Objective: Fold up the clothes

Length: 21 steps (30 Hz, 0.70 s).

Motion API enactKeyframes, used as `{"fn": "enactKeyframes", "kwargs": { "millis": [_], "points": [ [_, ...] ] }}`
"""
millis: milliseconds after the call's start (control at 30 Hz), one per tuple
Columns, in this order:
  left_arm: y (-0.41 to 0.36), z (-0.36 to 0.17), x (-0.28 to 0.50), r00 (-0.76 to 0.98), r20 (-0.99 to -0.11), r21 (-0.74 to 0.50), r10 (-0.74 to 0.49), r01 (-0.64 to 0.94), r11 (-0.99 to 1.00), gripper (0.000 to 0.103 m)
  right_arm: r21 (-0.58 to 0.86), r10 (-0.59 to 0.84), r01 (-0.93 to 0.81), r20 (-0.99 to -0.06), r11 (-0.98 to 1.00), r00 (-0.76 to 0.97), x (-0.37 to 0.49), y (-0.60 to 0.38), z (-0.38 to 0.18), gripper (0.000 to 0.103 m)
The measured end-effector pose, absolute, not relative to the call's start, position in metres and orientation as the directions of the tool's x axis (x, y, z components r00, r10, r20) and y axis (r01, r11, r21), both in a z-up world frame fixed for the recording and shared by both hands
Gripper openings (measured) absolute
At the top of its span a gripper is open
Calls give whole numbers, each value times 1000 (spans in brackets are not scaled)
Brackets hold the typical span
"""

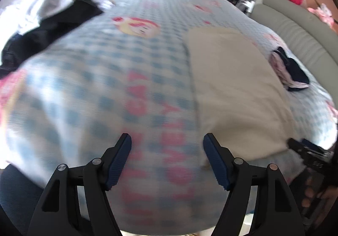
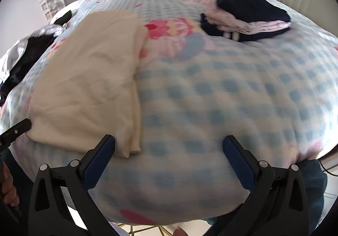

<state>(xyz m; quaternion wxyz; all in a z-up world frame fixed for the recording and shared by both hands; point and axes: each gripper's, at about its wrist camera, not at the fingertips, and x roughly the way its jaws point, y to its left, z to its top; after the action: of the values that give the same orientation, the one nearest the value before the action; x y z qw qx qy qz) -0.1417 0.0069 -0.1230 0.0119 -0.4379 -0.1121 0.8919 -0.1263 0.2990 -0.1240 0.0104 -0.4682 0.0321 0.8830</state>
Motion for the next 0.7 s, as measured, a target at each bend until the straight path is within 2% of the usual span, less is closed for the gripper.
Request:
{"fn": "enactKeyframes", "kwargs": {
  "millis": [200, 367, 433, 500, 533, 633, 700],
  "points": [
    [-4, -118, -137, -643, -731, -344, 229, 58, -937, 72, -4, 65, -105, -811, -994, -581, -122, 311, -111, 102],
    [6, -125, -143, -619, -769, -252, 159, 66, -965, 72, 58, -29, -30, -803, -998, -595, -120, 300, -107, 102],
    [10, -128, -145, -609, -784, -210, 124, 73, -975, 72, 1, 15, -28, -842, -1000, -539, -124, 292, -116, 102],
    [5, -126, -147, -585, -810, -88, -28, 168, -982, 68, -66, 75, -36, -887, -997, -456, -134, 289, -122, 102],
    [-2, -120, -148, -594, -804, -93, -40, 192, -977, 68, -73, 82, -37, -882, -997, -464, -136, 288, -115, 102],
    [-10, -97, -160, -638, -769, -173, 29, 164, -971, 69, -145, 132, -20, -825, -989, -550, -147, 283, -82, 102],
    [-4, -85, -175, -662, -744, -205, 94, 92, -974, 69, -144, 101, 29, -806, -989, -583, -163, 276, -65, 102]
  ]
}}
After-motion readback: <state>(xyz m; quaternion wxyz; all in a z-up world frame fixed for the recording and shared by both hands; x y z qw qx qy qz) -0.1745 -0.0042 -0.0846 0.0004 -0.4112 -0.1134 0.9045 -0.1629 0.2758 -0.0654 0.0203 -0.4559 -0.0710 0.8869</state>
